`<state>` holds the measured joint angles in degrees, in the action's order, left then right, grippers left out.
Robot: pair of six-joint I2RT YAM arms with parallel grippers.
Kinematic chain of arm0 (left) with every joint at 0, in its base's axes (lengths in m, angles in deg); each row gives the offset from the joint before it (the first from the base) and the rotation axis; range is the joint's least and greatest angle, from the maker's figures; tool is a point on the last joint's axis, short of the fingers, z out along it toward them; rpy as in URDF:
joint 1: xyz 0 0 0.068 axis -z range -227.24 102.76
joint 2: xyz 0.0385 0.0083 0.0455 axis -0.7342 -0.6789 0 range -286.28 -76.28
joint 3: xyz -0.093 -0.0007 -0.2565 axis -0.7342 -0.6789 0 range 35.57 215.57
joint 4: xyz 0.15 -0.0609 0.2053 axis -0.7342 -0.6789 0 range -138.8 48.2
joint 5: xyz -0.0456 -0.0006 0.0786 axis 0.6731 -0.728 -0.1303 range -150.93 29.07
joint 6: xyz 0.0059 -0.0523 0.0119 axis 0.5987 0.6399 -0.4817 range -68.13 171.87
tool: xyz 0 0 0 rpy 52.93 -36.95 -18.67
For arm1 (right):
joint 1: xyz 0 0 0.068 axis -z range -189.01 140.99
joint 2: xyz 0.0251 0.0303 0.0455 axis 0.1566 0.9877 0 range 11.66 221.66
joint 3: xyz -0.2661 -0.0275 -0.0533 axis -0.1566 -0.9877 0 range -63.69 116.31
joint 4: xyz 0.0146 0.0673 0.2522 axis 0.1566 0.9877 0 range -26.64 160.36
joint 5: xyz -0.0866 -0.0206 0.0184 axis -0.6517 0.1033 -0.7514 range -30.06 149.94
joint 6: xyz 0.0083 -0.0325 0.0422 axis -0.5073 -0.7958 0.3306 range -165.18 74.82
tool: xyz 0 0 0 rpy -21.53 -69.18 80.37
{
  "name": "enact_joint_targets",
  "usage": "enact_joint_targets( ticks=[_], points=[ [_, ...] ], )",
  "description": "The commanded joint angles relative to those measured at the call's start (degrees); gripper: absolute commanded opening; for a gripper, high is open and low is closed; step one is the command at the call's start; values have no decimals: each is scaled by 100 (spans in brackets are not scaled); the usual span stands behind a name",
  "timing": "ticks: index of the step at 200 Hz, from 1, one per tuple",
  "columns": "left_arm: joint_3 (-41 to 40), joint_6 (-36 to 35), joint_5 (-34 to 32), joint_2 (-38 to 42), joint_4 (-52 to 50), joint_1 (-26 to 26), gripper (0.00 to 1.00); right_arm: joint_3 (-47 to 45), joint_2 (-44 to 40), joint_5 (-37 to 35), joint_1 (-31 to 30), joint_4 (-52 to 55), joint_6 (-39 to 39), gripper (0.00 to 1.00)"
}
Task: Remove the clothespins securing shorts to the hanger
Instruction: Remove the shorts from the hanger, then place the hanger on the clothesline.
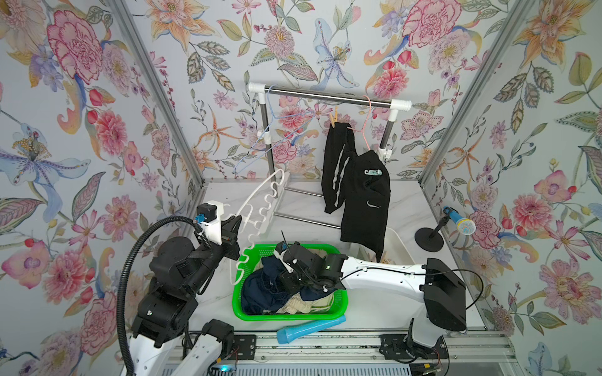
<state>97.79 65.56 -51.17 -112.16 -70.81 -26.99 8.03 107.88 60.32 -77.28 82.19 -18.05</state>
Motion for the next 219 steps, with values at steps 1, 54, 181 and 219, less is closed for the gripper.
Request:
enact_joint_targets(
  ticks=[1,54,181,219],
  points=[
    [267,-350,730,-235,-516,-34,0,-86,-797,-309,167,24,-115,53],
    [455,-1065,1430,-547,-1115,-14,0,-468,-2224,-361,373,24,-783,56],
    [1274,-1878,101,-1696,-1342,2400,0,-82,-3815,-237,921,618,-4474,56],
    [1334,-1974,576,-1808,-1467,2415,0,11,-3523,-869,451,658,-5411,57]
  ],
)
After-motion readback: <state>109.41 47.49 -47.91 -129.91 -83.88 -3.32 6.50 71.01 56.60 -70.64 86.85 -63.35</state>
